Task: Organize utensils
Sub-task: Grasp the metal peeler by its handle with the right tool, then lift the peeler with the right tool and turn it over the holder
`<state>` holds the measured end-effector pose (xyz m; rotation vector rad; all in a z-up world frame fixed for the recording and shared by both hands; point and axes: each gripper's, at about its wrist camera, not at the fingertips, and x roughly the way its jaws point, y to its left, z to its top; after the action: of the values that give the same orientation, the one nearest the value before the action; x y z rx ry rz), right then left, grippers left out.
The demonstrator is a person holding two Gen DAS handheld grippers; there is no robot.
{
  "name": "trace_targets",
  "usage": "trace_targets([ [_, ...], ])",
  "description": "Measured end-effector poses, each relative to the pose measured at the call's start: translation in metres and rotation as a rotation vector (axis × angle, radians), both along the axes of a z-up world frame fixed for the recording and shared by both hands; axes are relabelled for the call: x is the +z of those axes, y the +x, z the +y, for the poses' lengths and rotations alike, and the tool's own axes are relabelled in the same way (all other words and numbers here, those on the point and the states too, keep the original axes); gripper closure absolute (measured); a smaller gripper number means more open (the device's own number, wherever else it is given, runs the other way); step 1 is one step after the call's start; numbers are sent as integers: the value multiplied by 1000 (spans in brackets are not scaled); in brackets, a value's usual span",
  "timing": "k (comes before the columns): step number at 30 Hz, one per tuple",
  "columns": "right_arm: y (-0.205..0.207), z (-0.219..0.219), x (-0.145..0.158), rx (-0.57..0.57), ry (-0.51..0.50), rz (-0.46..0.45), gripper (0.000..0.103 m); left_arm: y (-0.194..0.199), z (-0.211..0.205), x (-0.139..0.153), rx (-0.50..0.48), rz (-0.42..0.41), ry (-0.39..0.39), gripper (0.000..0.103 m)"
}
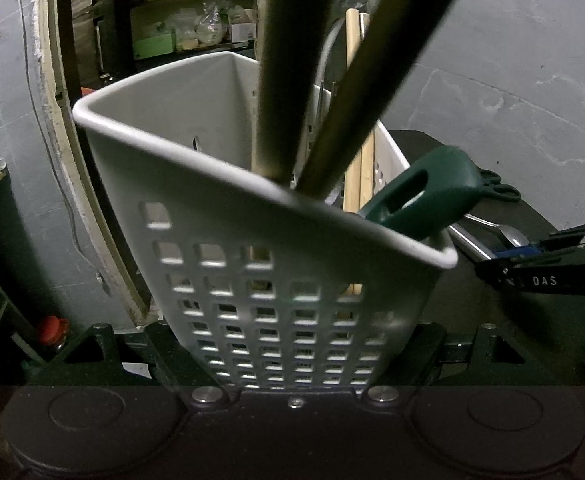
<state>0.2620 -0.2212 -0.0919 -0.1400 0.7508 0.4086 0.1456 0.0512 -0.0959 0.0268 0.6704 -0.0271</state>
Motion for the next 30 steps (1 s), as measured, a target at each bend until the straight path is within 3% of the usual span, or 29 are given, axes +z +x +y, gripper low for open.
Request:
trace_targets([
  [3, 3, 0, 3, 15, -13, 30, 80, 1, 2, -1, -5, 1, 0, 22],
  [5, 11, 0, 5, 0, 5, 46, 67, 0, 3, -2, -8, 1, 1, 22],
  [10, 41, 11, 7, -15, 14, 62, 66, 0, 5, -3, -15, 2, 2, 22],
  [14, 64, 27, 10, -24, -28, 76, 67, -2, 7, -3, -17, 3, -1, 22],
  [16, 71, 33, 11, -25, -53, 83, 72, -3, 8, -4, -17, 3, -5, 22],
  [18, 75, 38, 12, -27, -64, 93, 83, -2, 8, -4, -17, 2, -9, 22],
  [22, 74, 42, 13, -44, -69, 97, 84, -3, 10, -4, -20, 0, -14, 22],
  [26, 68, 25, 19, -56, 56, 112, 84, -3, 12, -5, -25, -1, -19, 22],
  [30, 53, 4, 34, -72, 197, 70, 84, -4, 14, -6, -28, 0, -22, 22],
])
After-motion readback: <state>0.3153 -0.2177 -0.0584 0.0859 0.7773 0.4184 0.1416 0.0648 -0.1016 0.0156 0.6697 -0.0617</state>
